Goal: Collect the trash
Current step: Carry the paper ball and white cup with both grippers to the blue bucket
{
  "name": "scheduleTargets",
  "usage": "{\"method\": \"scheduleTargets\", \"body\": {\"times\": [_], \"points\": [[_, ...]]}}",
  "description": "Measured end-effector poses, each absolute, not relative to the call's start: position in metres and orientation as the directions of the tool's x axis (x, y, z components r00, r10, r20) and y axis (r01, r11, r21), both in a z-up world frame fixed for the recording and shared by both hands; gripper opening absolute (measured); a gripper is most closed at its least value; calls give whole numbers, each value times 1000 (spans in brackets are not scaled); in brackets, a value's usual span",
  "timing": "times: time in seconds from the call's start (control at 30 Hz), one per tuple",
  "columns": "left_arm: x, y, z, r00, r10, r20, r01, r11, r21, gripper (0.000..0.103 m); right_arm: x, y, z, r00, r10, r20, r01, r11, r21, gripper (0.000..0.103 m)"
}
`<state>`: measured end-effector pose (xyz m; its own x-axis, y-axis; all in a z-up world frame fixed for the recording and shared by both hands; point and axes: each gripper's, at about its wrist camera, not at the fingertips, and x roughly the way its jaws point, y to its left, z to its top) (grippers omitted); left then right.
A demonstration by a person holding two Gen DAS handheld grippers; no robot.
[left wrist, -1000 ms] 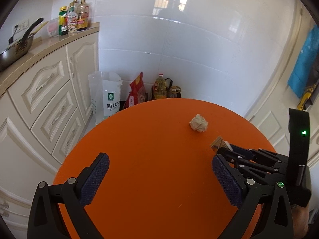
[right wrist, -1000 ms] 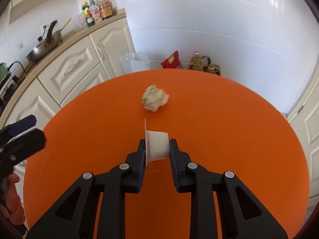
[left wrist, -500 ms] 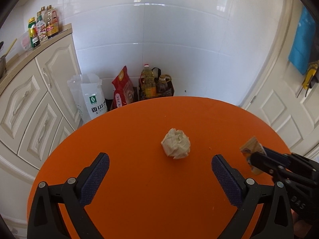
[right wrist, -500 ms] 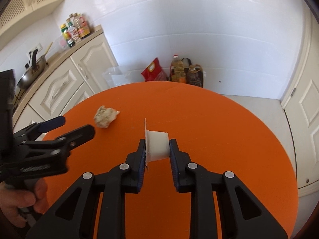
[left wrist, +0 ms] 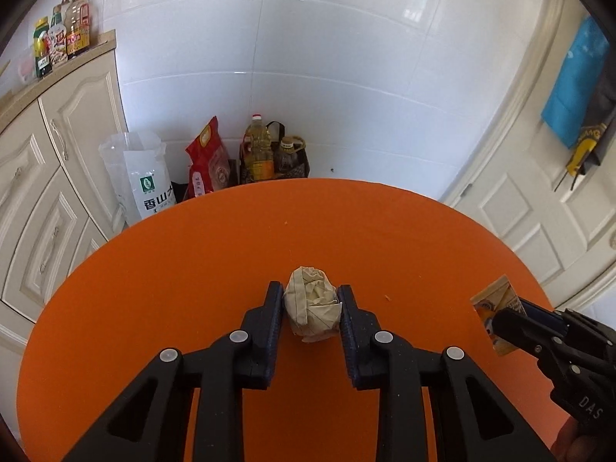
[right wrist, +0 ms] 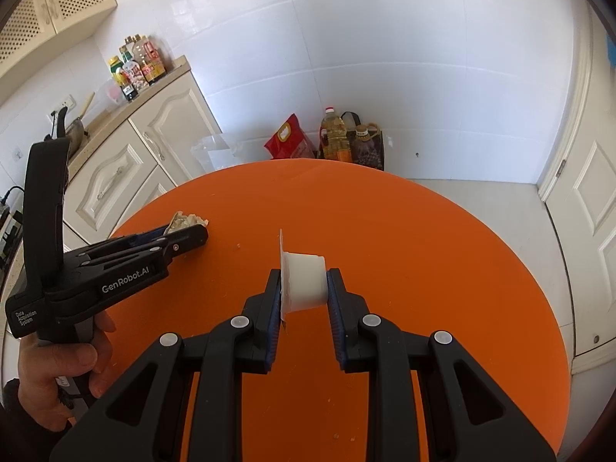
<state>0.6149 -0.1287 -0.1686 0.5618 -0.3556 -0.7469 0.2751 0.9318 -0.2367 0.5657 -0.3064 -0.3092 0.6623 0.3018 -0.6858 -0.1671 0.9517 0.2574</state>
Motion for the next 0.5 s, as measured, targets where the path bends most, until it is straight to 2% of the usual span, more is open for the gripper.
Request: {"method": "scheduleTargets", "body": {"times": [0.2, 0.5], "points": [[588, -102, -164, 596, -371, -712, 266, 928, -261, 23, 544, -311, -297, 676, 292, -677, -158, 954, 254, 22], [517, -81, -128, 673, -411, -615, 301, 912, -279, 23, 478, -317, -258, 739, 282, -611, -161, 956, 246, 22]]}}
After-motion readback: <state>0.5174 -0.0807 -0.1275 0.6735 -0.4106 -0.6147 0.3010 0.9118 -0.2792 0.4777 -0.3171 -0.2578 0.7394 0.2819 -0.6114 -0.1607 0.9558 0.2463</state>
